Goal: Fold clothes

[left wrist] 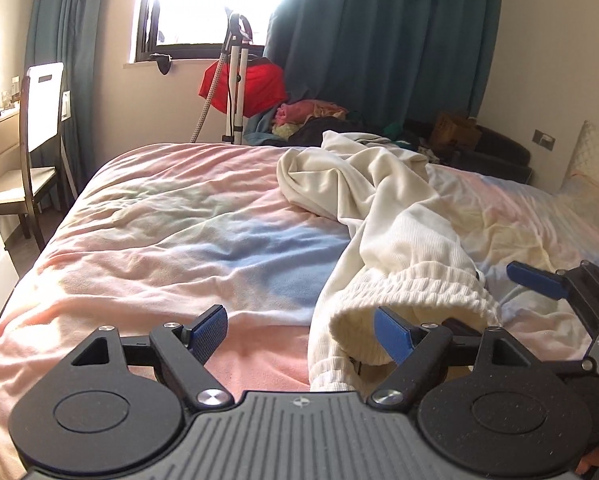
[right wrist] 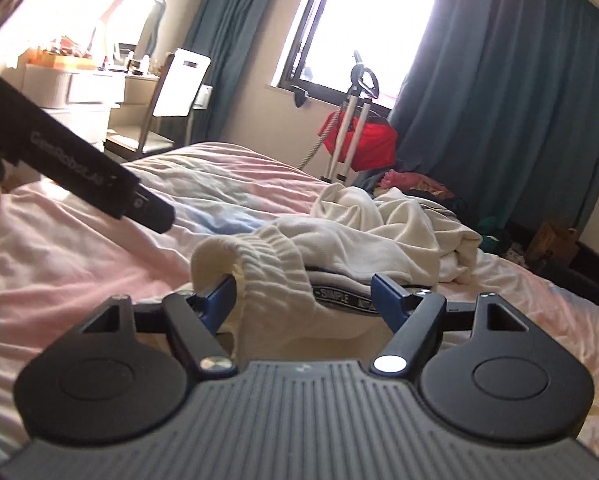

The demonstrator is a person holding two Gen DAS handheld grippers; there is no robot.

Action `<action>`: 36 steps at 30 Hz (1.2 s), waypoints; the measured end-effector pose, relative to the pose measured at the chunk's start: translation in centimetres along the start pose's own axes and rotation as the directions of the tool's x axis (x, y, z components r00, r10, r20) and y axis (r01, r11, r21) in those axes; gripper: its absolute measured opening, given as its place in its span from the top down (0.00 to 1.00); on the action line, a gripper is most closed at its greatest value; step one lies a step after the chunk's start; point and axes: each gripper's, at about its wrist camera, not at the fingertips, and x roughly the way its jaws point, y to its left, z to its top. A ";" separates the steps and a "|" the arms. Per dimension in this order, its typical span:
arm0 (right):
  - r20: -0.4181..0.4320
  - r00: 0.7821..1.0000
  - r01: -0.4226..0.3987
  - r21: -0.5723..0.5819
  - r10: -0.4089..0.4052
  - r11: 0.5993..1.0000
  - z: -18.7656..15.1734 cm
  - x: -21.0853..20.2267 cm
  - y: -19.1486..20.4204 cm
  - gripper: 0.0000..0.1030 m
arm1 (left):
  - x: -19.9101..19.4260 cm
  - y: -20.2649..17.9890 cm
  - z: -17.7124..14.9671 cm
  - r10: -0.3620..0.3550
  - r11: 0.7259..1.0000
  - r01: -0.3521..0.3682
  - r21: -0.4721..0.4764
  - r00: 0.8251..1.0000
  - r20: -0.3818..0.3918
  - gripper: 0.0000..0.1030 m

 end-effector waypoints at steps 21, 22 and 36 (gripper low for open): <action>-0.427 0.886 0.455 0.722 -0.182 0.520 -9.5 -0.1 -15.0 0.28 | 5.1 -7.9 -6.0 0.134 0.835 -0.038 0.549 0.982 -0.136 0.18; -0.417 0.891 0.443 0.719 -0.178 0.535 -9.3 0.0 -14.8 0.28 | 5.3 -7.8 -6.1 0.161 0.823 -0.065 0.564 0.979 -0.123 0.17; -0.372 0.916 0.376 0.666 -0.150 0.644 -8.2 0.9 -13.3 0.28 | 8.5 -8.5 -4.6 0.190 0.742 -0.118 0.660 0.981 -0.039 0.18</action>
